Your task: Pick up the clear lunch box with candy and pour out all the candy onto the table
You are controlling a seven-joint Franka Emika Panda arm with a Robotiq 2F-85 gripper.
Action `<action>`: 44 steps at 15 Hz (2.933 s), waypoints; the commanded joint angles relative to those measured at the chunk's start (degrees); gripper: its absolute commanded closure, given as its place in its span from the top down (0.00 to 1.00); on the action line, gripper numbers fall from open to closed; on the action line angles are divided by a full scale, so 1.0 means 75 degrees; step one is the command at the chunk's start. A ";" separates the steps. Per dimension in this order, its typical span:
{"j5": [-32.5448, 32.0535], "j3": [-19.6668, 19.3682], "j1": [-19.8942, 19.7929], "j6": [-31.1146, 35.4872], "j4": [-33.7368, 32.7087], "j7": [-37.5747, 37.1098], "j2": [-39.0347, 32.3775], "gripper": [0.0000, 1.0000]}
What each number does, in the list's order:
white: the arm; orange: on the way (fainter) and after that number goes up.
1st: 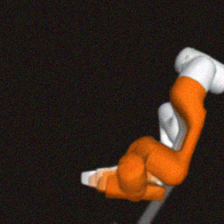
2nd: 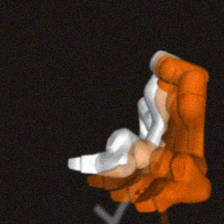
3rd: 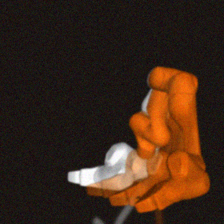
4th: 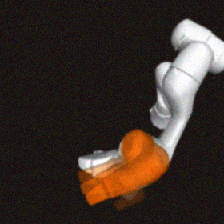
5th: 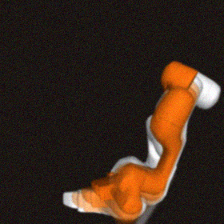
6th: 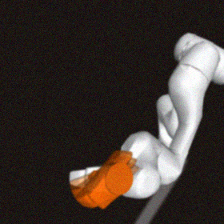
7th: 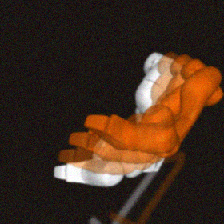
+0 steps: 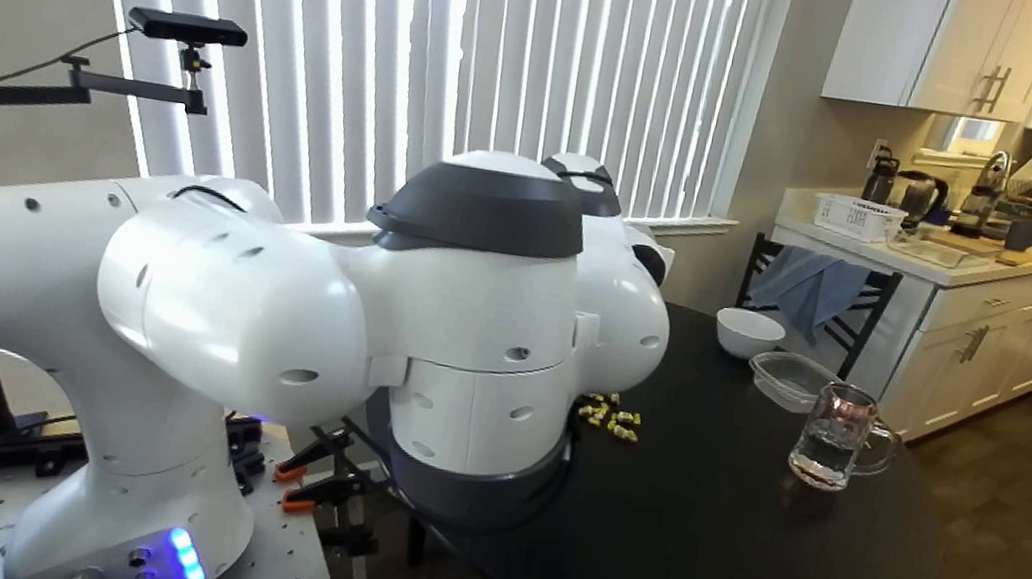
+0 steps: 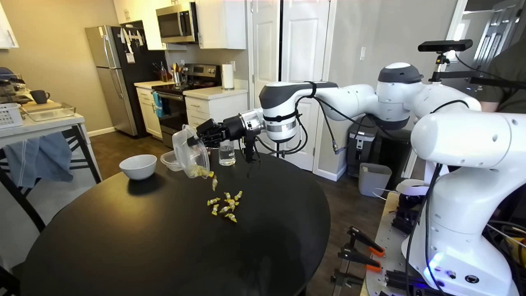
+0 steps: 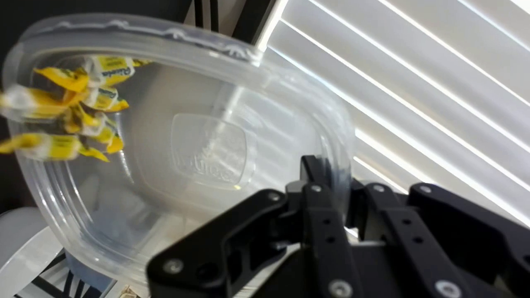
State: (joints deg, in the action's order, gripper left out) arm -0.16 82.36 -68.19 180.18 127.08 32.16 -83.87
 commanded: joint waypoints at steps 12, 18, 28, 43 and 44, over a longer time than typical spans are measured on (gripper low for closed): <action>0.0180 0.0673 -0.0094 -0.0147 -0.0001 0.2051 0.0002 0.01; 0.1354 0.1440 -0.0174 0.0006 0.0004 0.3702 -0.0045 0.01; 0.5760 0.2824 -0.0241 -0.1424 -0.1435 0.7658 -0.0139 0.01; 0.8515 -0.0095 0.0996 -0.2388 -0.1784 0.8176 0.0540 0.01; 0.8500 -0.0137 0.1104 -0.2050 -0.1740 0.8058 0.0892 0.01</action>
State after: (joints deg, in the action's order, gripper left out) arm 63.96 81.30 -61.25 160.52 112.95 95.91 -83.44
